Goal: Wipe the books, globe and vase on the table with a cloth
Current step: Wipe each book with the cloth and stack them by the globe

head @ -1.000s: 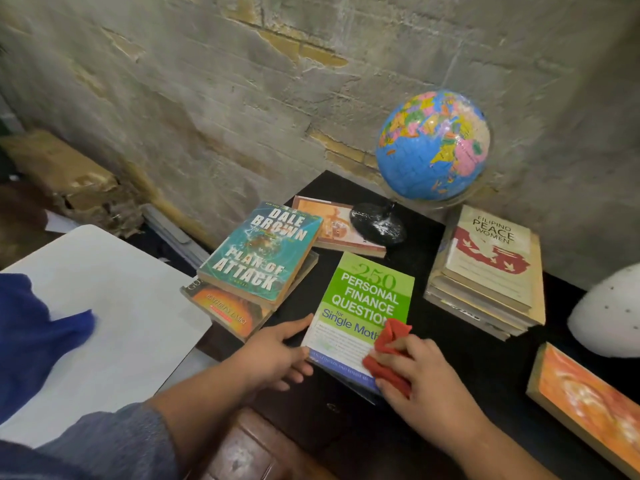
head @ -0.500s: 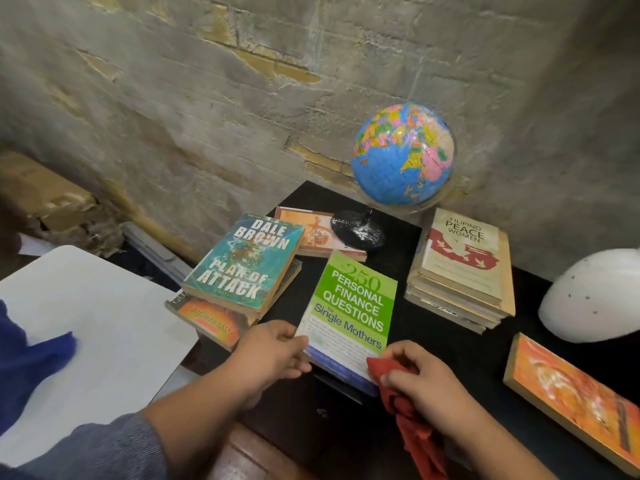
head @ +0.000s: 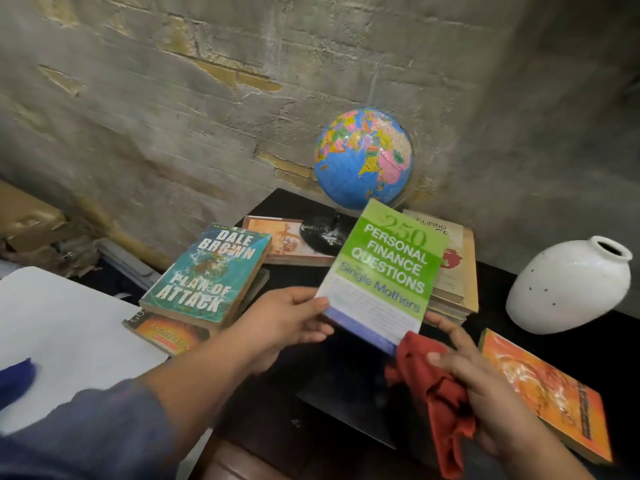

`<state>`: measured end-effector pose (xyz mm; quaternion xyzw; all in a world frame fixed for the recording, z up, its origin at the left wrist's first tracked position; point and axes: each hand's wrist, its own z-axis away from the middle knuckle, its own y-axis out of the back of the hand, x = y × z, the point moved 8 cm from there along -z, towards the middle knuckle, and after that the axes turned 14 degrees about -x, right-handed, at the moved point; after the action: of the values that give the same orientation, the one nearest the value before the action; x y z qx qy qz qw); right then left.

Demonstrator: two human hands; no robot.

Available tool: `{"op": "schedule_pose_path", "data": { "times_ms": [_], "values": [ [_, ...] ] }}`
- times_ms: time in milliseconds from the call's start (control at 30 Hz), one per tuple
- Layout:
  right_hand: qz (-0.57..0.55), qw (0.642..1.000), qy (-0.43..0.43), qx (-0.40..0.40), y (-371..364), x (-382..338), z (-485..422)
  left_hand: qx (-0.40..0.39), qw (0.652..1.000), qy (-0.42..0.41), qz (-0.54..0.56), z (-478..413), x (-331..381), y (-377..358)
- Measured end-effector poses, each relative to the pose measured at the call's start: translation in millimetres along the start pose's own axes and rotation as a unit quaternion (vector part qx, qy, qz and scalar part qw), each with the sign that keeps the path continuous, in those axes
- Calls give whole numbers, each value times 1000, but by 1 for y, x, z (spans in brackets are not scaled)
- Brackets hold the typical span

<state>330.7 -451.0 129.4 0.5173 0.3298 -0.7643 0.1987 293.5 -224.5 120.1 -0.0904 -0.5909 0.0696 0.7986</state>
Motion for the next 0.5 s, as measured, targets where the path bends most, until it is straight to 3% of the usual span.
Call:
{"op": "schedule_pose_path", "data": {
  "times_ms": [267, 500],
  "values": [
    [112, 979, 6, 170, 87, -57, -13, 19, 989, -10, -147, -91, 24, -54],
    [302, 939, -64, 153, 104, -69, -24, -13, 967, 2, -255, -117, 25, -73]
  ]
}}
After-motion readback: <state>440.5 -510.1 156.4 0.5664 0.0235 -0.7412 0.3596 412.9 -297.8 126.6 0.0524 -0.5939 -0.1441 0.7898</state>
